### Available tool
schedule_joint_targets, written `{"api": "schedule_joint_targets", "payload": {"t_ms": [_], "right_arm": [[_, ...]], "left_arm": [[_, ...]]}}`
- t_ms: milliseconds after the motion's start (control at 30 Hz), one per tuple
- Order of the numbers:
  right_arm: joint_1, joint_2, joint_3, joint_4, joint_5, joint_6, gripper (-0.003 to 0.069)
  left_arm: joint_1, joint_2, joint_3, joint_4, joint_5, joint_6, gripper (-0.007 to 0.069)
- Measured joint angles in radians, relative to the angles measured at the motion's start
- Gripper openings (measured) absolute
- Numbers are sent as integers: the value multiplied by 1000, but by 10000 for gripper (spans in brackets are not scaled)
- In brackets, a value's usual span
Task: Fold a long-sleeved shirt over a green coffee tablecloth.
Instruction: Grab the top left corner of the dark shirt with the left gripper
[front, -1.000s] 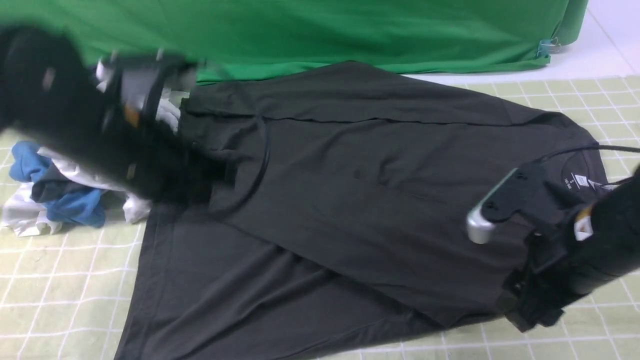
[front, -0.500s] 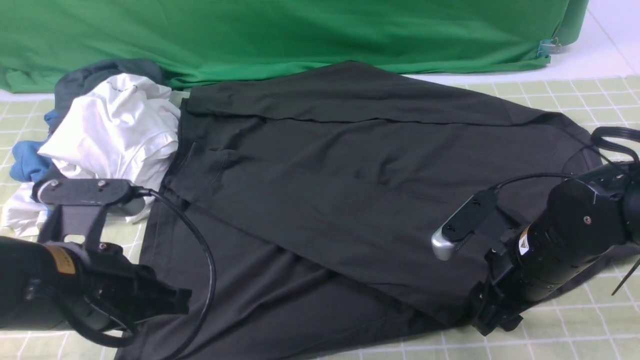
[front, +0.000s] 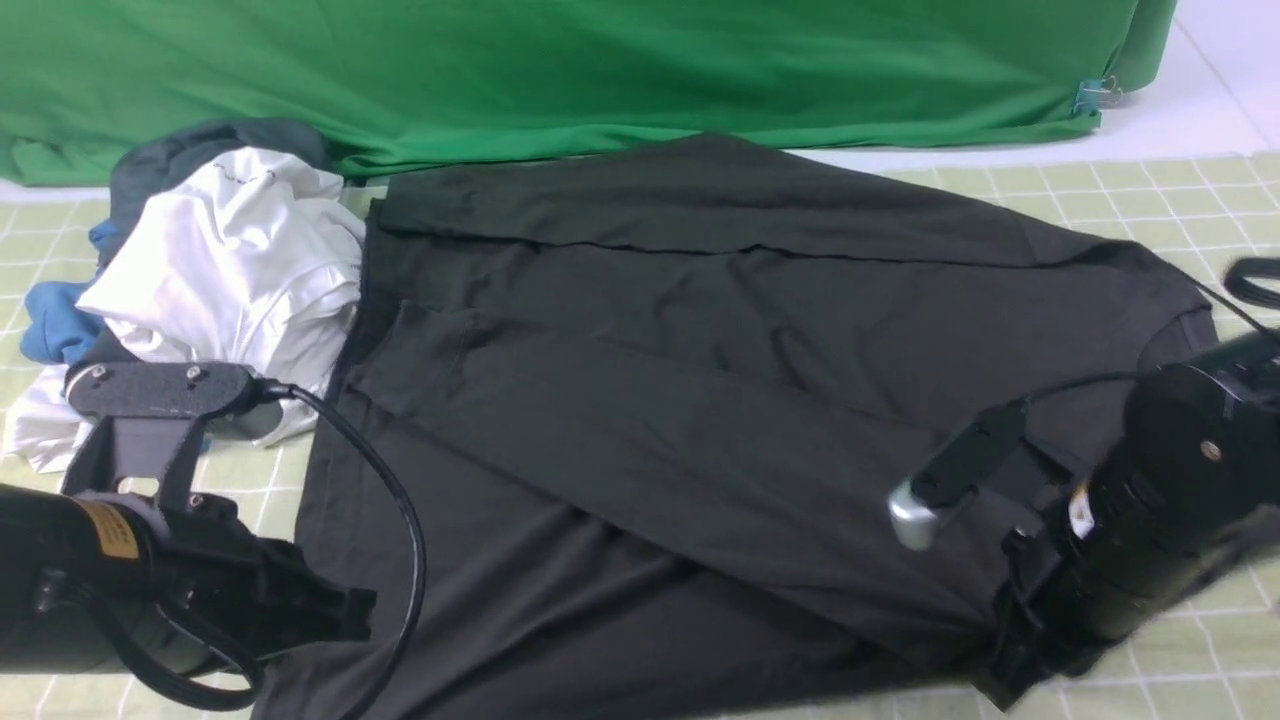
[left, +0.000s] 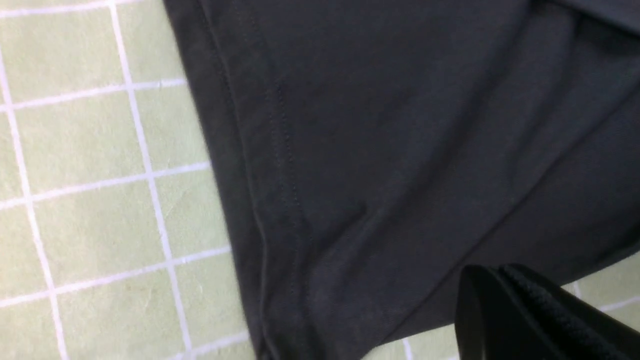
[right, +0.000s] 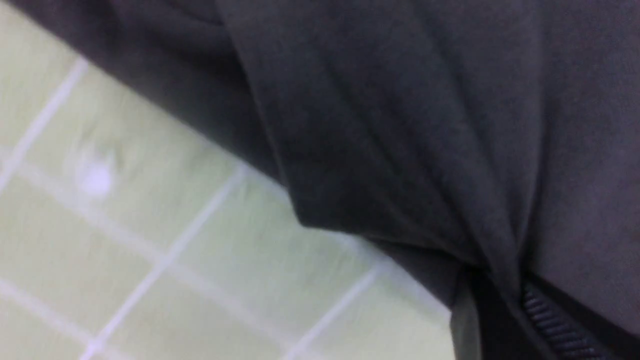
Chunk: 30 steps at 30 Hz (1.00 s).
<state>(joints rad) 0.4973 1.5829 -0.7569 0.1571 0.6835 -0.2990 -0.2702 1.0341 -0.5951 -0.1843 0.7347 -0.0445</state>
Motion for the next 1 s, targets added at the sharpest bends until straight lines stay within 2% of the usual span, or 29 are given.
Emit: {"api": "schedule_joint_targets", "payload": {"t_ms": [267, 467, 633, 733, 867, 1000], "right_arm": [[0, -175, 140, 3, 99, 40, 26], [0, -314, 181, 7, 234, 60, 34], [0, -348, 181, 7, 276, 83, 169], [0, -348, 181, 8, 362, 92, 391], [0, -375, 181, 8, 383, 125, 461], [0, -467, 181, 8, 375, 149, 444]], "left_arm": [[0, -2, 0, -1, 21, -27, 11], [0, -1, -7, -18, 29, -97, 11], [0, 33, -90, -18, 42, -139, 11], [0, 134, -219, 3, 29, -145, 11], [20, 265, -357, 20, 10, -147, 11], [73, 429, -514, 20, -1, -155, 11]]}}
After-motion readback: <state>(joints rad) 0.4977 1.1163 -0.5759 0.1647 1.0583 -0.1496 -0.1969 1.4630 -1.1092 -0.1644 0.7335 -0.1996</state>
